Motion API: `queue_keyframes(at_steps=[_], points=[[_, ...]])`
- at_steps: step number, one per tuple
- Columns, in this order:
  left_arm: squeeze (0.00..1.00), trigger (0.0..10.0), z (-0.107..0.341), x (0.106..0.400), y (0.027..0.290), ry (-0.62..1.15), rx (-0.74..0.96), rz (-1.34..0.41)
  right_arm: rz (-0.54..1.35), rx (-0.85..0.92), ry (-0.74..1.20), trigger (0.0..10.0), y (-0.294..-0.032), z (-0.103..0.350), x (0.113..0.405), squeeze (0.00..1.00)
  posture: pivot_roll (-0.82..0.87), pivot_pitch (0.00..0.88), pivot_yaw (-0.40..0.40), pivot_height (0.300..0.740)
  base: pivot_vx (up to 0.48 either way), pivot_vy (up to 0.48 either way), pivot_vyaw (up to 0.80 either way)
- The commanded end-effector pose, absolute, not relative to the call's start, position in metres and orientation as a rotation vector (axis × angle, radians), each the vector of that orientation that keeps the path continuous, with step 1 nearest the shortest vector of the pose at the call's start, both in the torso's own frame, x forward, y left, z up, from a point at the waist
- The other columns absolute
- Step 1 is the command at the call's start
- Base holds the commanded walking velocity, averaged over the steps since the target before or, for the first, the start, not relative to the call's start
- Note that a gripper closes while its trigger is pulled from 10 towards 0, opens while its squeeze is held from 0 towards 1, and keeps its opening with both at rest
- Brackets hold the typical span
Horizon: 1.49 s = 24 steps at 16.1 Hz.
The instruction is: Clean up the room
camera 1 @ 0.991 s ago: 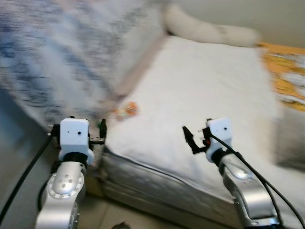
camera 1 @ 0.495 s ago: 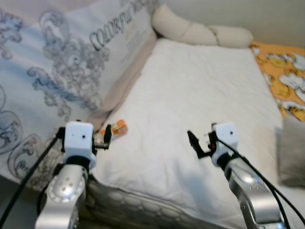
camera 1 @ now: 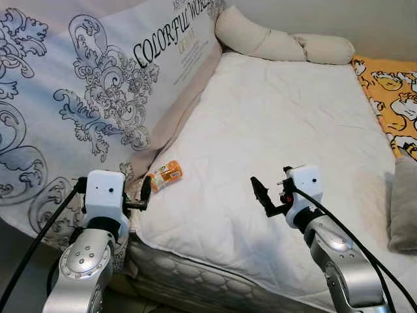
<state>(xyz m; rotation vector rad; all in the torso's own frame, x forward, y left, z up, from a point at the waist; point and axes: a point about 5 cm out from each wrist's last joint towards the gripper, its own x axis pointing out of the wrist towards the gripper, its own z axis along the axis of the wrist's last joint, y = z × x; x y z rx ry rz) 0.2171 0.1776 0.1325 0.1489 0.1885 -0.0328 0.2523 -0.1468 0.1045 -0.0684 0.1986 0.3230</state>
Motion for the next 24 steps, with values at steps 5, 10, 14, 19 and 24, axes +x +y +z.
queue_keyframes(at_steps=[5, 10, 14, 19, 24], points=[[1.00, 10.0, 0.116, 0.254, 0.169, 0.270, 0.238, -0.370, 0.436, -0.146, 0.180, 10.0, -0.159, 0.120, 0.259, 0.00, 0.05, 0.030, -0.007, 0.740, 0.000, 0.000, 0.00], [1.00, 10.0, 0.129, 0.334, 0.188, 0.338, 0.331, -0.576, 0.967, -0.308, 0.232, 10.0, -0.167, 0.159, 0.247, 0.00, -0.06, 0.131, 0.019, 0.740, 0.000, 0.000, 0.00], [1.00, 10.0, 0.120, 0.355, 0.186, 0.403, 0.342, -0.669, 1.159, -0.360, 0.298, 10.0, -0.169, 0.172, 0.244, 0.00, -0.11, 0.173, 0.017, 0.740, 0.000, 0.000, 0.00], [1.00, 10.0, 0.109, 0.364, 0.191, 0.504, 0.447, -0.685, 1.260, -0.396, 0.384, 10.0, -0.174, 0.176, 0.235, 0.00, -0.15, 0.221, 0.011, 0.740, 0.000, 0.000, 0.00], [0.00, 10.0, 0.101, 0.363, 0.204, 0.567, 0.570, -0.629, 1.275, -0.416, 0.406, 10.0, -0.175, 0.178, 0.232, 0.00, -0.16, 0.213, 0.016, 0.740, 0.000, 0.000, 0.00]])
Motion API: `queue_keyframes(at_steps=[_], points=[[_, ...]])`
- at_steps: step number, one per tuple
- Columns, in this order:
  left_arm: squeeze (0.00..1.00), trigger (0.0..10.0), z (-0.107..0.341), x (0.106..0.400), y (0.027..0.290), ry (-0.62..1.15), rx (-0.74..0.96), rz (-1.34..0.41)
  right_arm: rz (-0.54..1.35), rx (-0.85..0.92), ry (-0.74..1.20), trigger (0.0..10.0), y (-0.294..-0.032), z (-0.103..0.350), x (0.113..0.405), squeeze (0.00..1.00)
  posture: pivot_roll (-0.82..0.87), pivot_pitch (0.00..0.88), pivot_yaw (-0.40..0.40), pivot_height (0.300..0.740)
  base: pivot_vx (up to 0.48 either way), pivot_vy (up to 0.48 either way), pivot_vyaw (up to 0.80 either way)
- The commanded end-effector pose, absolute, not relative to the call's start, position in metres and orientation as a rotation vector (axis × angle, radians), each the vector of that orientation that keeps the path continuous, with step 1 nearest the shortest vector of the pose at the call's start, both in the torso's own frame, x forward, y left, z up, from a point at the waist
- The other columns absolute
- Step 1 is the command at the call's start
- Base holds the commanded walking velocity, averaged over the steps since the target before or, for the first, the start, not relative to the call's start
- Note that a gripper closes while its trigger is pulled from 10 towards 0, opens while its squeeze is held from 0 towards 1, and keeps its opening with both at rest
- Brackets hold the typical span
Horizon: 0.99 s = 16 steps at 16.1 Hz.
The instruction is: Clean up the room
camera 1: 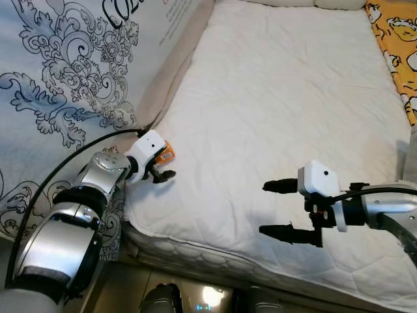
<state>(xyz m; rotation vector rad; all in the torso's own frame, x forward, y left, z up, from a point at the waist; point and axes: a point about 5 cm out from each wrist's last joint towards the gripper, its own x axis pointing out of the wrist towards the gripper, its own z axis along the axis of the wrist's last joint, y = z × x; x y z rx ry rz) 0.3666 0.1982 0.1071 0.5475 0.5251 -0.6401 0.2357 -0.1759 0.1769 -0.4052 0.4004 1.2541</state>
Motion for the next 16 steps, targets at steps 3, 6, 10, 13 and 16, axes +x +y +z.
queue_keyframes(at_steps=[3, 6, 10, 13, 16], points=[[0.00, 10.0, 0.103, 0.367, 0.216, 0.540, 0.631, -0.486, 1.281, -0.427, 0.401, 10.0, -0.171, 0.178, 0.232, 0.00, -0.17, 0.211, 0.013, 0.740, 0.000, 0.000, 0.00], [0.00, 10.0, 0.101, 0.366, 0.221, 0.535, 0.752, -0.441, 1.286, -0.446, 0.413, 10.0, -0.172, 0.177, 0.229, 0.00, -0.19, 0.216, 0.014, 0.740, 0.000, 0.000, 0.00], [0.00, 10.0, 0.095, 0.364, 0.223, 0.541, 0.827, -0.383, 1.266, -0.459, 0.413, 10.0, -0.174, 0.181, 0.228, 0.00, -0.23, 0.238, 0.018, 0.740, 0.000, 0.000, 0.00], [0.00, 10.0, 0.089, 0.362, 0.222, 0.562, 0.798, -0.368, 1.256, -0.457, 0.414, 10.0, -0.176, 0.183, 0.226, 0.00, -0.26, 0.256, 0.020, 0.740, 0.000, 0.000, 0.00], [0.00, 10.0, 0.080, 0.356, 0.216, 0.608, 0.658, -0.440, 1.253, -0.448, 0.419, 10.0, -0.176, 0.183, 0.223, 0.00, -0.26, 0.261, 0.025, 0.740, 0.000, 0.000, 0.00]])
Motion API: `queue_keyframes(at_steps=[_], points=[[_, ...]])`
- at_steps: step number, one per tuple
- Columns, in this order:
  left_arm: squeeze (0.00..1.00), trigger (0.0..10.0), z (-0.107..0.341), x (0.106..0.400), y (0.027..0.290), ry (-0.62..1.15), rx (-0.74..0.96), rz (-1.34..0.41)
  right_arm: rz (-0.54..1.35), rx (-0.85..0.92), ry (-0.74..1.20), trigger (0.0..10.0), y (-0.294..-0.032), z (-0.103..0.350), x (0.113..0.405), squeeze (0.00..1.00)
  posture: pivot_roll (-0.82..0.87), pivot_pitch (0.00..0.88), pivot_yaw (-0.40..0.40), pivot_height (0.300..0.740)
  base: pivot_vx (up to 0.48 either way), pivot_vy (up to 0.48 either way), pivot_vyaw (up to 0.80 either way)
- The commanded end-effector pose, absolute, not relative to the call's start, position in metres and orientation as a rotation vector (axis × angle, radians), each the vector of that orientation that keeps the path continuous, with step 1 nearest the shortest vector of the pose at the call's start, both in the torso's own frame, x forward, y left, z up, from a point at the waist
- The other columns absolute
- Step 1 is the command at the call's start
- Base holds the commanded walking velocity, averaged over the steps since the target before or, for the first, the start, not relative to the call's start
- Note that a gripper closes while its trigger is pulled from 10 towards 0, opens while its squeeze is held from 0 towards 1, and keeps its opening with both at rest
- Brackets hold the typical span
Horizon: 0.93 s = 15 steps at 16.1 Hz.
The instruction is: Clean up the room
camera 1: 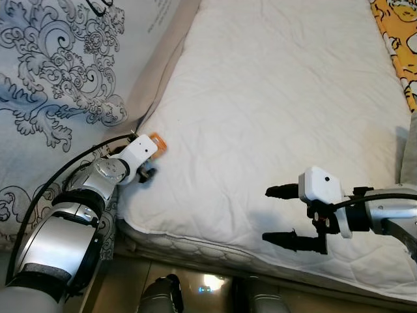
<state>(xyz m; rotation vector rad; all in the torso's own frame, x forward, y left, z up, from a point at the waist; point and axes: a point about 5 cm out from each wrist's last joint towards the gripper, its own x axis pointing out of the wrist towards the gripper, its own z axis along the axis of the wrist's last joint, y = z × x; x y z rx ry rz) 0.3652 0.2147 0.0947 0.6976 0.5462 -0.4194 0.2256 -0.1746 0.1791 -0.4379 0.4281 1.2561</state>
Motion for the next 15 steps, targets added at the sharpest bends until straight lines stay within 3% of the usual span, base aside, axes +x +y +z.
queue_keyframes(at_steps=[1, 3, 4, 5, 12, 15], points=[[0.00, 10.0, 0.077, 0.354, 0.216, 0.632, 0.671, -0.458, 1.253, -0.448, 0.424, 10.0, -0.176, 0.183, 0.223, 0.00, -0.26, 0.260, 0.027, 0.740, 0.000, 0.000, 0.00], [0.00, 10.0, 0.076, 0.353, 0.218, 0.645, 0.681, -0.464, 1.252, -0.446, 0.424, 10.0, -0.176, 0.182, 0.223, 0.00, -0.25, 0.259, 0.029, 0.740, 0.000, 0.000, 0.00], [0.00, 2.2, 0.077, 0.353, 0.219, 0.638, 0.690, -0.457, 1.251, -0.446, 0.421, 10.0, -0.175, 0.182, 0.224, 0.00, -0.25, 0.259, 0.029, 0.740, 0.000, 0.000, 0.00], [0.00, 0.0, 0.078, 0.354, 0.219, 0.636, 0.692, -0.458, 1.250, -0.449, 0.420, 10.0, -0.175, 0.182, 0.224, 0.00, -0.25, 0.257, 0.028, 0.740, 0.000, 0.000, 0.00], [0.00, 0.0, 0.085, 0.356, 0.221, 0.622, 0.671, -0.484, 1.237, -0.439, 0.404, 10.0, -0.171, 0.177, 0.230, 0.00, -0.21, 0.220, 0.054, 0.740, 0.000, 0.000, 0.00], [0.00, 0.0, 0.099, 0.365, 0.204, 0.531, 0.430, -0.535, 1.140, -0.351, 0.355, 10.0, -0.176, 0.177, 0.230, 0.00, -0.16, 0.167, 0.073, 0.740, 0.000, 0.000, 0.00]])
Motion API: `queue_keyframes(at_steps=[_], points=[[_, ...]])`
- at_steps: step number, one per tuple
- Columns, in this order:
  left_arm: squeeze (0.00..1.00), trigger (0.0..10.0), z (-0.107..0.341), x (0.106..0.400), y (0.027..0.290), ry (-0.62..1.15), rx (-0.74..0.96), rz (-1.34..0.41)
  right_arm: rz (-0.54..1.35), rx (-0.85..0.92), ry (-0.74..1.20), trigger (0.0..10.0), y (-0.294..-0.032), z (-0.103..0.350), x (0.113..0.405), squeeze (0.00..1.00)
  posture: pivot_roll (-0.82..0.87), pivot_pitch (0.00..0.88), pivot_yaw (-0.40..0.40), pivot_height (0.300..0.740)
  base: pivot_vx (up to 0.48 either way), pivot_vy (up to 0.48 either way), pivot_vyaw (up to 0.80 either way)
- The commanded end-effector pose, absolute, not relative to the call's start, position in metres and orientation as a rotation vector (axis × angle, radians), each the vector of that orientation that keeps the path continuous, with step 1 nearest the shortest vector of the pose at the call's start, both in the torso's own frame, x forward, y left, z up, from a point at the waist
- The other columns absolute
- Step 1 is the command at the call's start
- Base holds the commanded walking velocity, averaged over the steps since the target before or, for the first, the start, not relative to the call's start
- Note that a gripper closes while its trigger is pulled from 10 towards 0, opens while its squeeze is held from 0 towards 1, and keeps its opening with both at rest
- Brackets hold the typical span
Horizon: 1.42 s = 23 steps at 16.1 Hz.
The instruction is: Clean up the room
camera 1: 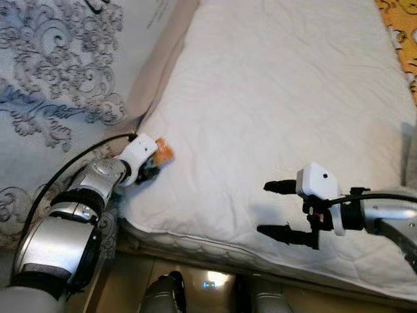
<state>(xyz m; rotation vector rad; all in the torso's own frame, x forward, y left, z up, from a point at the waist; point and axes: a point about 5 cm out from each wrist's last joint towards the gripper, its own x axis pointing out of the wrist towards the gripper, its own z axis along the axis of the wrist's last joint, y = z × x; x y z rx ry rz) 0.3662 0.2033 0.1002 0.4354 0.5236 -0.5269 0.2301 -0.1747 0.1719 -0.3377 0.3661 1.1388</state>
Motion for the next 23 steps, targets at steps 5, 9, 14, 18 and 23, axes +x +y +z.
queue_keyframes(at_steps=[5, 9, 14, 18, 23], points=[[0.00, 0.0, 0.129, 0.377, 0.163, 0.273, -0.047, -0.636, 0.830, -0.144, 0.212, 10.0, -0.172, 0.167, 0.232, 0.00, -0.12, 0.059, 0.099, 0.740, 0.000, 0.000, 0.00], [0.00, 10.0, 0.135, 0.333, 0.118, 0.092, -0.094, -0.614, 0.516, -0.007, 0.168, 10.0, -0.162, 0.154, 0.231, 0.00, -0.08, 0.000, 0.088, 0.740, 0.000, 0.000, 0.00], [0.00, 10.0, 0.141, 0.266, 0.145, 0.014, -0.019, -0.321, 0.266, 0.076, 0.142, 10.0, -0.152, 0.145, 0.236, 0.00, 0.00, 0.000, 0.018, 0.740, 0.000, 0.000, 0.00], [0.00, 10.0, 0.142, 0.244, 0.166, 0.066, -0.047, -0.100, 0.246, 0.109, 0.196, 10.0, -0.149, 0.133, 0.238, 0.00, 0.04, 0.000, -0.009, 0.740, 0.000, -0.322, 0.00], [0.00, 10.0, 0.145, 0.229, 0.166, 0.112, 0.035, -0.111, 0.264, 0.071, 0.227, 10.0, -0.142, 0.123, 0.230, 0.00, 0.04, 0.000, 0.006, 0.740, 0.000, -0.470, 0.13]])
